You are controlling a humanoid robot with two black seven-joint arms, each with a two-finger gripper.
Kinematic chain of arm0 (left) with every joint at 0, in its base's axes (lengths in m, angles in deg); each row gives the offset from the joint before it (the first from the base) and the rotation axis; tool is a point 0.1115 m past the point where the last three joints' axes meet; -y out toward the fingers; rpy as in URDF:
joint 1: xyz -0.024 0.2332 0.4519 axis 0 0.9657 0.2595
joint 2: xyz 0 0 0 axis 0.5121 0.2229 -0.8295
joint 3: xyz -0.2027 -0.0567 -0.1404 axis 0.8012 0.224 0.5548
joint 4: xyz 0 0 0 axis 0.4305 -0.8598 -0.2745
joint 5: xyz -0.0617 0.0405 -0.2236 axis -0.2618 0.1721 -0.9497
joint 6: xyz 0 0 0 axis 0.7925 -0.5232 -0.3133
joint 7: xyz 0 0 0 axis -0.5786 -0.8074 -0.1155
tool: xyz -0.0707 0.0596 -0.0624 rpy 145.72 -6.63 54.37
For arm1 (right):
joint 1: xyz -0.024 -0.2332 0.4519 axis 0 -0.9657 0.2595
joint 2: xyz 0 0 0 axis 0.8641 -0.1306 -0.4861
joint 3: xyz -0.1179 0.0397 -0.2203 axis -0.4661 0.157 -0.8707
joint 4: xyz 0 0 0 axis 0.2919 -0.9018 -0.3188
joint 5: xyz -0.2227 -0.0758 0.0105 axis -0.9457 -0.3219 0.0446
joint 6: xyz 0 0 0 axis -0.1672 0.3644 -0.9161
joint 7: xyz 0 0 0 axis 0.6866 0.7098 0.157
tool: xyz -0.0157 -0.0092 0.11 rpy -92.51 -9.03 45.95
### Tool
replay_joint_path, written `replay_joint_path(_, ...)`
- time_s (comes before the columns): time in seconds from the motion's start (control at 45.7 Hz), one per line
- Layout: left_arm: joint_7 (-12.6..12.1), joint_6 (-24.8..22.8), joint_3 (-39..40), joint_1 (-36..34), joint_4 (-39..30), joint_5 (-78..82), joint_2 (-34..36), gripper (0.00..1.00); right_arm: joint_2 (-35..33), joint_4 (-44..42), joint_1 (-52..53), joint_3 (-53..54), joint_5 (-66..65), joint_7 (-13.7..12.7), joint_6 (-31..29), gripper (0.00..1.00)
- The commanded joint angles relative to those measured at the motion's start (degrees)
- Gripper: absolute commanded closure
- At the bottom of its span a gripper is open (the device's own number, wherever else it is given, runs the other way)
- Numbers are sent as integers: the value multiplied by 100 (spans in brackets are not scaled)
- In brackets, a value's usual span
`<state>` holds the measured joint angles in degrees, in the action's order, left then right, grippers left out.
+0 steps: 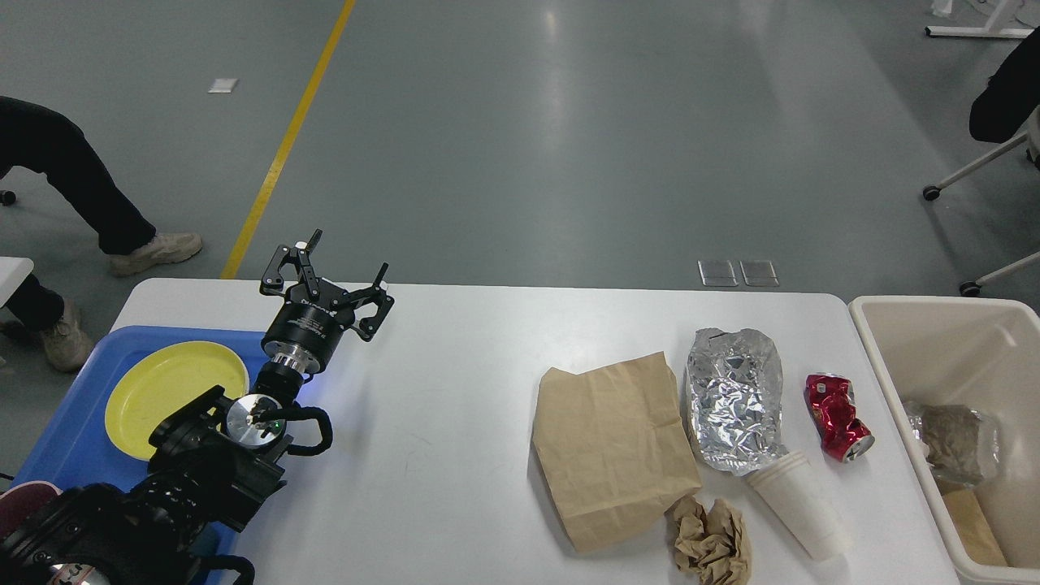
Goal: Tidy desktop
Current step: 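Move the right gripper over the crumpled foil ball, then grasp the foil ball with the right gripper and lift it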
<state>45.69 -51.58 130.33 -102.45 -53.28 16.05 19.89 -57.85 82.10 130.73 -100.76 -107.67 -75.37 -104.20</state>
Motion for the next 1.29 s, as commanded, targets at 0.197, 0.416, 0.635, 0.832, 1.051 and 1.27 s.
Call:
replay_joint_path(0.197, 0, 0, 0, 1, 0, 1, 0, 3, 420, 2151, 1506, -1154, -37, -38, -1111, 0)
replay_joint_path(0.416, 0, 0, 0, 1, 0, 1, 0, 3, 1483, 2222, 1446, -1892, -37, -30, -1120, 0)
replay_joint_path(0.635, 0, 0, 0, 1, 0, 1, 0, 3, 2565, 2213, 735, -2095, -20, -30, -1015, 0)
replay_joint_path(0.832, 0, 0, 0, 1, 0, 1, 0, 3, 3172, 1958, -637, -2007, 68, -38, -585, 0)
replay_joint_path(1.051, 0, 0, 0, 1, 0, 1, 0, 3, 3128, 1757, -1463, -1998, 77, -38, 259, 0)
replay_joint_path(1.27, 0, 0, 0, 1, 0, 1, 0, 3, 3014, 1045, -2342, -1972, 86, -38, 787, 0)
